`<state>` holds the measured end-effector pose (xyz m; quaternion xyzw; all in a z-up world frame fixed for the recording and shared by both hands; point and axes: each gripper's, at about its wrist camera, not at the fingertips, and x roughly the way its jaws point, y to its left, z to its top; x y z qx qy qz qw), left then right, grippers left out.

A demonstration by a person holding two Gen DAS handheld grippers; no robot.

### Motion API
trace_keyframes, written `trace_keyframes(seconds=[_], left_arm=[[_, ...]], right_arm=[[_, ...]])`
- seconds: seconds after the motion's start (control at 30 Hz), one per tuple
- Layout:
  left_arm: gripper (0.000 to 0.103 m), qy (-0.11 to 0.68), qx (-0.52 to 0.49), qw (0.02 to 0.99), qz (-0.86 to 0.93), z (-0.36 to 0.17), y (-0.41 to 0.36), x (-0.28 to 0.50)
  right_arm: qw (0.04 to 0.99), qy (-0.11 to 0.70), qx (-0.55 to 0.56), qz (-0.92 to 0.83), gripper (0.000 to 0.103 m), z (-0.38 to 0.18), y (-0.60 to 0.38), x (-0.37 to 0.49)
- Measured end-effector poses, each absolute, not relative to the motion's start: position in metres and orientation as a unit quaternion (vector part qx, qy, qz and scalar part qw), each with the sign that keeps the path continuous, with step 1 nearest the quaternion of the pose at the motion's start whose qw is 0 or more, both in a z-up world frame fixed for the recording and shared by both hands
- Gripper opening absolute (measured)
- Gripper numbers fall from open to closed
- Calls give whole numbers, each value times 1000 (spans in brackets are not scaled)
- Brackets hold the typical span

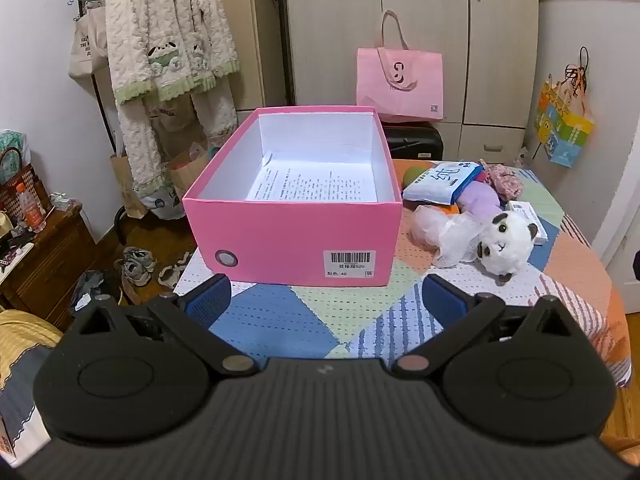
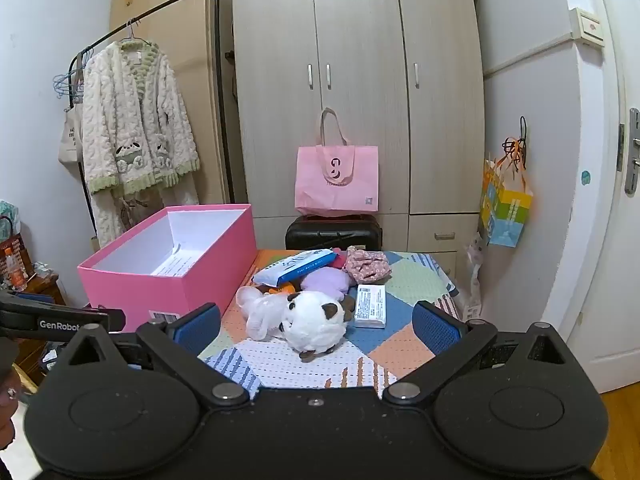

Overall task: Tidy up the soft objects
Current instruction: 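Move both tools toward the white plush cat on the table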

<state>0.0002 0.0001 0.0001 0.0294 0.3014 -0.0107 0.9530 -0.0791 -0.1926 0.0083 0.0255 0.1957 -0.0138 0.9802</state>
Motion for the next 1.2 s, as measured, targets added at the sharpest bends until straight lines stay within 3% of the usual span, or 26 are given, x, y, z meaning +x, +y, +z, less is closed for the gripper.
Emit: trace_keyframes(seconds=[0.77, 1.2], left_arm=[[103, 219, 15, 975, -42, -5, 0, -14], [103, 219, 16, 974, -61, -8, 4, -17]], right_arm=[[983, 180, 8, -31, 103, 1, -189, -85], [981, 188, -3, -41, 103, -12, -184, -86]])
